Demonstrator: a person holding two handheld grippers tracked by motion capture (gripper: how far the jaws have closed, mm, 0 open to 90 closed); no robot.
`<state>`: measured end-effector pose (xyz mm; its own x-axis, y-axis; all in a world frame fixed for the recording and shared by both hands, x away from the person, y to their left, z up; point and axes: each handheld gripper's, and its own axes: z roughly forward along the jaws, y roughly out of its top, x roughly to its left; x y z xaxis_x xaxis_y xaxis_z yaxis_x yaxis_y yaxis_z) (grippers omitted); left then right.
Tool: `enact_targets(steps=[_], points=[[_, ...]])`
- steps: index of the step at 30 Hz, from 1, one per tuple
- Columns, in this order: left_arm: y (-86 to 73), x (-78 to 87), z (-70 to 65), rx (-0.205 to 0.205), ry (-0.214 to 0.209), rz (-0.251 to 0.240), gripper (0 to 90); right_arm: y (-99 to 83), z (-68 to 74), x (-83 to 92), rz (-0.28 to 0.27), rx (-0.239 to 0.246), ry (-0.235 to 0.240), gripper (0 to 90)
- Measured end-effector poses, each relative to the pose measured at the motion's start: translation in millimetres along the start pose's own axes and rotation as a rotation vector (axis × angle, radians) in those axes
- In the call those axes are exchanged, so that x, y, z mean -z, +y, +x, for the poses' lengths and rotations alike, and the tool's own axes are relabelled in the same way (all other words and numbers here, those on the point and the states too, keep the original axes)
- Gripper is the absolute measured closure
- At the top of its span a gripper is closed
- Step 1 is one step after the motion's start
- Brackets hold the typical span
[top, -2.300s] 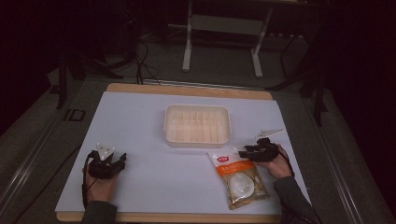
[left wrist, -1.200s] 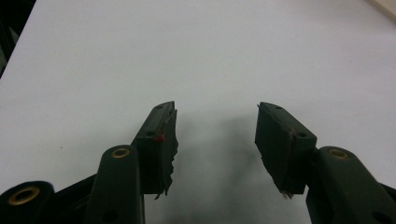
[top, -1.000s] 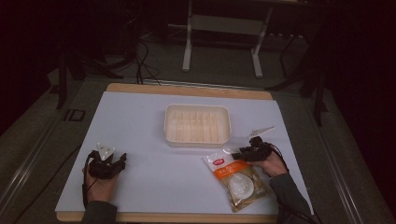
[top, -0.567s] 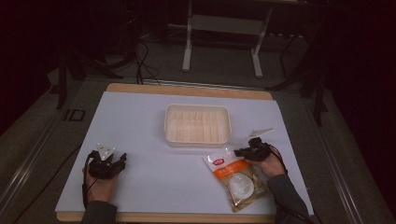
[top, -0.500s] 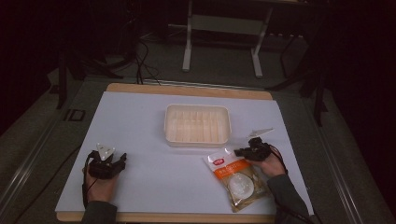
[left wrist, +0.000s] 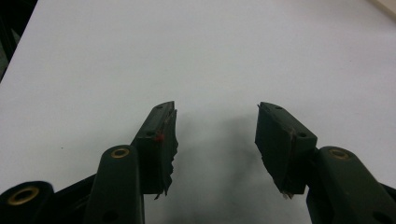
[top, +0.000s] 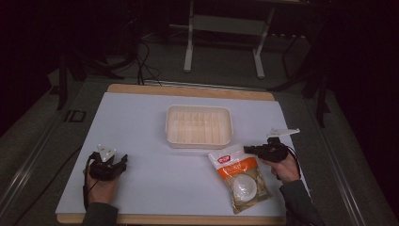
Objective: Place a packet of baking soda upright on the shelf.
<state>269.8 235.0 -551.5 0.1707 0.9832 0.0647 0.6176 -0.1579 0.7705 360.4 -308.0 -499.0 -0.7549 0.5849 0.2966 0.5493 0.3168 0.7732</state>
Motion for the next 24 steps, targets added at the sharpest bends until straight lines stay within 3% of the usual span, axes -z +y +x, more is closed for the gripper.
enact_targets(steps=[6, 10, 13, 15, 24], points=[[0.0, 0.1, 0.0, 0.0, -0.001, 0.001, 47.7, 1.1, 6.3, 17.6, -0.036, -0.012, 0.005, 90.0], [0.0, 0.3, 0.3, 0.0, 0.0, 0.002, 47.6, 2.6, 13.6, 28.2, -0.048, 0.009, -0.009, 90.0], [0.0, 0.3, 0.2, 0.0, 0.0, 0.002, 47.6, 5.3, 18.3, 37.5, -0.048, -0.021, -0.004, 90.0], [-0.1, 0.4, 0.4, 0.0, 0.0, 0.001, 47.6, 6.7, 20.5, 43.9, -0.059, -0.013, -0.011, 90.0], [-0.1, 0.3, 0.5, 0.002, 0.001, 0.001, 47.2, 11.3, 35.4, 69.1, -0.107, -0.008, 0.013, 90.0]])
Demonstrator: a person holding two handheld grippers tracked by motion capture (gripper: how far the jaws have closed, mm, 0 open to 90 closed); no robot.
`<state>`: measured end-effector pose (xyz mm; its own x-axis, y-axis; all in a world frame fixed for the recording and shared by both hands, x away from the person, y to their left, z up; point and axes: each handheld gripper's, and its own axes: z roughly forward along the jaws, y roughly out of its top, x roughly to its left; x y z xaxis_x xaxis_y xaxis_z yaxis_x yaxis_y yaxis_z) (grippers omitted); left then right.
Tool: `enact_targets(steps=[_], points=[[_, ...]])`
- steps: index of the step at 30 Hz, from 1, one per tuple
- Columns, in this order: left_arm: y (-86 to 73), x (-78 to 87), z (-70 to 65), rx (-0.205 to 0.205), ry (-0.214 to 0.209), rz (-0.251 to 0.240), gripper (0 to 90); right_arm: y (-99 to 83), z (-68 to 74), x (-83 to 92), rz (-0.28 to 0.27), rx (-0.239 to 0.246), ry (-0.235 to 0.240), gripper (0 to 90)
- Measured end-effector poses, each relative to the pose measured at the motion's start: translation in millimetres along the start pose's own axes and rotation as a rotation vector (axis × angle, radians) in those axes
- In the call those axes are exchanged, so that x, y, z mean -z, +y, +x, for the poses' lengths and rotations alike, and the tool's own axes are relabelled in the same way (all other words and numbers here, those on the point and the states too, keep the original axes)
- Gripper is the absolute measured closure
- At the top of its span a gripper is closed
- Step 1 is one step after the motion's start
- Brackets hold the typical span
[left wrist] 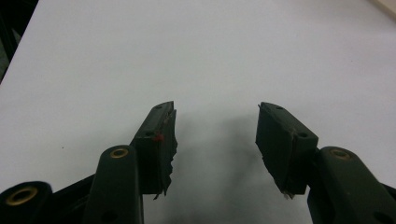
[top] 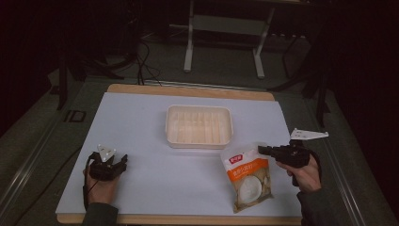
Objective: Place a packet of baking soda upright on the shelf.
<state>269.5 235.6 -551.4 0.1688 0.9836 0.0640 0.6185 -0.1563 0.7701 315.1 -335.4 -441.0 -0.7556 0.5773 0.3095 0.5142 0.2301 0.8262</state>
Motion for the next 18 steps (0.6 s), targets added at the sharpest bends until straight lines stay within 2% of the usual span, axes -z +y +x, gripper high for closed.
enact_targets(steps=[9, 11, 14, 18], points=[[0.0, 0.0, -0.2, -0.001, 0.002, 0.001, 47.2, 7.8, 13.5, 23.5, -0.082, 0.008, 0.04, 90.0], [0.0, 0.1, -0.3, -0.001, 0.003, -0.002, 47.2, 9.9, 17.6, 27.9, -0.1, 0.026, 0.022, 90.0], [-0.1, 0.3, -0.2, 0.002, 0.004, -0.005, 47.2, 11.7, 21.9, 30.7, -0.112, 0.038, 0.023, 90.0], [-0.2, 0.6, -0.1, 0.004, 0.004, -0.009, 47.2, 17.2, 28.7, 33.1, -0.12, 0.038, 0.013, 90.0]])
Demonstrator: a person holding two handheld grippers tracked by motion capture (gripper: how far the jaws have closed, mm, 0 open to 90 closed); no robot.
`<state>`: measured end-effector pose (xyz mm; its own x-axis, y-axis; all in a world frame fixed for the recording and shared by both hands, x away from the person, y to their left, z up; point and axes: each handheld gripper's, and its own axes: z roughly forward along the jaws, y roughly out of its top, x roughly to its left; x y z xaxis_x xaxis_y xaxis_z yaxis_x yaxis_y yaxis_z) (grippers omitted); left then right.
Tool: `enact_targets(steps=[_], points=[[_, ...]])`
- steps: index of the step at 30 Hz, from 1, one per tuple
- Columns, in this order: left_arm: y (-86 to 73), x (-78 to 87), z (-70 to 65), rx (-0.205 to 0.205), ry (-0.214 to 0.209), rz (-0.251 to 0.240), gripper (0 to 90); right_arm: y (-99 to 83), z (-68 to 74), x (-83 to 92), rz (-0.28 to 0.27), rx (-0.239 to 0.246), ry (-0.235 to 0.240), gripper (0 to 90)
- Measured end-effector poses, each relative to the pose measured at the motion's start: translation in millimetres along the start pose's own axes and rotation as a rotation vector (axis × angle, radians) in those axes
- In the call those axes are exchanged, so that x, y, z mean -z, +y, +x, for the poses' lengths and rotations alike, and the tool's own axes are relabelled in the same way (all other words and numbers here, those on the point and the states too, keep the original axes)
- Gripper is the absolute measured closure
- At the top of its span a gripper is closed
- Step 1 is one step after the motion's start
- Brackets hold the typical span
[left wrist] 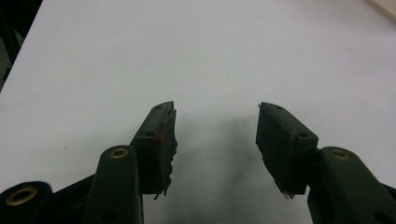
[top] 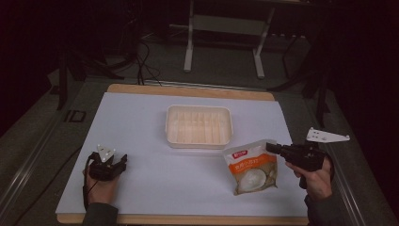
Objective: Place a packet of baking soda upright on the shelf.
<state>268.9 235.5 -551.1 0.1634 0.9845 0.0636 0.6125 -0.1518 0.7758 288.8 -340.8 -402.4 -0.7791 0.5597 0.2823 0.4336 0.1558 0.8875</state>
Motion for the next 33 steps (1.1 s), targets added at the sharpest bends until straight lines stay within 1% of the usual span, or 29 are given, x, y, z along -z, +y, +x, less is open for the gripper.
enact_targets(steps=[1, 3, 5, 6, 7, 8, 11, 12, 15, 16, 18, 20, 21, 24, 27, 30, 31, 33], points=[[0.0, 0.0, -0.1, 0.0, 0.0, -0.001, 47.2, 1.9, 1.4, 1.0, -0.002, 0.0, -0.009, 90.0], [0.0, 0.1, 0.0, 0.0, 0.0, -0.001, 47.2, 3.4, 2.3, 1.7, -0.006, -0.004, -0.011, 90.0], [0.0, -0.1, 0.0, 0.001, 0.0, 0.0, 47.2, 9.5, 6.4, 5.4, -0.011, 0.0, -0.019, 90.0], [0.0, -0.2, 0.0, 0.001, 0.001, 0.001, 47.2, 11.2, 8.1, 6.2, -0.017, 0.007, -0.035, 90.0], [0.0, -0.1, -0.1, 0.0, 0.002, 0.0, 47.2, 12.9, 9.4, 7.0, -0.021, 0.004, -0.049, 90.0], [0.0, 0.0, -0.1, 0.0, 0.001, 0.0, 47.2, 14.1, 10.1, 7.4, -0.03, 0.005, -0.056, 90.0], [-0.1, 0.1, 0.0, 0.003, 0.001, -0.003, 47.2, 16.8, 11.1, 7.7, -0.058, -0.008, -0.069, 90.0], [0.0, 0.1, 0.1, 0.002, 0.001, -0.001, 47.1, 17.8, 11.1, 7.5, -0.066, -0.018, -0.081, 90.0], [0.0, 0.1, 0.1, 0.001, 0.001, -0.001, 47.1, 19.2, 10.4, 7.0, -0.077, -0.032, -0.09, 90.0], [0.0, -0.1, 0.0, 0.005, 0.002, -0.002, 47.1, 20.1, 9.4, 7.2, -0.086, -0.047, -0.099, 90.0], [0.0, 0.1, 0.0, 0.006, 0.004, -0.003, 47.1, 20.9, 7.7, 8.0, -0.104, -0.075, -0.096, 90.0], [-0.1, 0.5, 0.0, 0.004, 0.006, -0.007, 47.2, 21.2, 8.1, 8.6, -0.111, -0.079, -0.104, 90.0], [-0.2, 0.5, -0.3, 0.004, 0.007, -0.008, 47.2, 21.5, 8.8, 8.6, -0.111, -0.082, -0.095, 90.0], [-0.2, 0.9, -0.2, 0.003, 0.007, -0.011, 47.2, 23.3, 12.2, 7.6, -0.126, -0.087, -0.092, 90.0], [-0.2, 1.1, 0.2, 0.007, 0.006, -0.009, 47.1, 26.8, 16.9, 3.2, -0.135, -0.093, -0.089, 90.0], [-0.2, 1.1, 0.3, 0.011, 0.005, -0.013, 47.2, 30.4, 21.3, -2.3, -0.137, -0.09, -0.088, 90.0], [-0.2, 1.2, 0.4, 0.011, 0.005, -0.015, 47.2, 31.6, 22.7, -4.1, -0.141, -0.093, -0.09, 90.0], [-0.2, 1.2, 0.4, 0.014, 0.004, -0.018, 47.1, 33.8, 23.6, -7.2, -0.153, -0.114, -0.092, 90.0]])
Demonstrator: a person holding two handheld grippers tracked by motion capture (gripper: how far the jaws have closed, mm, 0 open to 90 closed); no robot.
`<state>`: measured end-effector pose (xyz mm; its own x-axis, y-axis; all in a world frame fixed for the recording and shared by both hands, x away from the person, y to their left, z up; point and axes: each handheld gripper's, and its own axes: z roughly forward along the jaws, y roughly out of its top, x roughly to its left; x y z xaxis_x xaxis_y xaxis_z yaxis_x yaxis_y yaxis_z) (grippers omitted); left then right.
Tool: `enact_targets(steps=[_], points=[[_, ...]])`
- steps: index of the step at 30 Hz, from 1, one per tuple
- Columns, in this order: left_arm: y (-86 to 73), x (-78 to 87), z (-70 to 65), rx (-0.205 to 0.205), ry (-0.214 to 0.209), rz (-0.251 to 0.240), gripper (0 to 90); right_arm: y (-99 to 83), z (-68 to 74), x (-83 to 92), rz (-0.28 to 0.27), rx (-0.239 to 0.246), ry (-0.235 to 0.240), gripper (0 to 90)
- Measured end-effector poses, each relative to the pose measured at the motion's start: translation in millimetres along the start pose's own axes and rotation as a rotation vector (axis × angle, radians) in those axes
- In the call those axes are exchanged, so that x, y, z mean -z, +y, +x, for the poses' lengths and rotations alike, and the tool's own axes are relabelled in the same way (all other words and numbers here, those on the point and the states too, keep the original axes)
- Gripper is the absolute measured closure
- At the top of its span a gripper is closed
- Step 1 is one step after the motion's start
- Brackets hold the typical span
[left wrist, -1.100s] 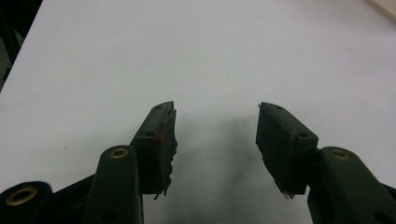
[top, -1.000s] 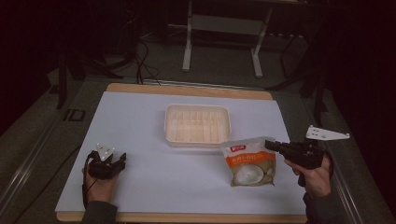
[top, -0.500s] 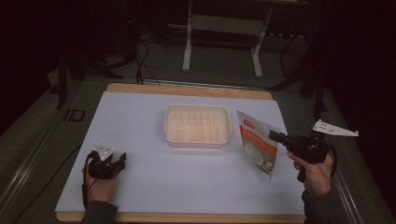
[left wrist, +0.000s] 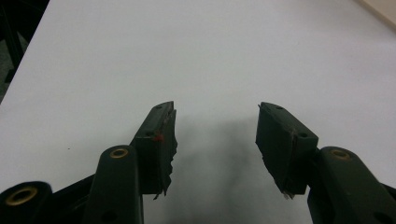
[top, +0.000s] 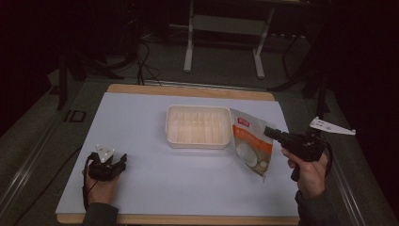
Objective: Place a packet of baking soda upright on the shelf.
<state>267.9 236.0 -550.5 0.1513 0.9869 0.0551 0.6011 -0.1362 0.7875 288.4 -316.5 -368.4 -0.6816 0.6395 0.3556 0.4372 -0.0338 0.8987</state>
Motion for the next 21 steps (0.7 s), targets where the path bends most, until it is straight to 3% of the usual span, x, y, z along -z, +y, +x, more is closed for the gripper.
enact_targets(steps=[9, 21], points=[[0.1, -0.1, 0.5, 0.001, 0.0, 0.0, 47.1, 7.8, 2.0, -9.3, -0.041, -0.048, -0.01, 90.0], [0.1, -0.3, 0.8, 0.002, -0.003, 0.003, 47.0, 20.2, 12.6, -16.3, -0.084, -0.06, 0.002, 90.0]])
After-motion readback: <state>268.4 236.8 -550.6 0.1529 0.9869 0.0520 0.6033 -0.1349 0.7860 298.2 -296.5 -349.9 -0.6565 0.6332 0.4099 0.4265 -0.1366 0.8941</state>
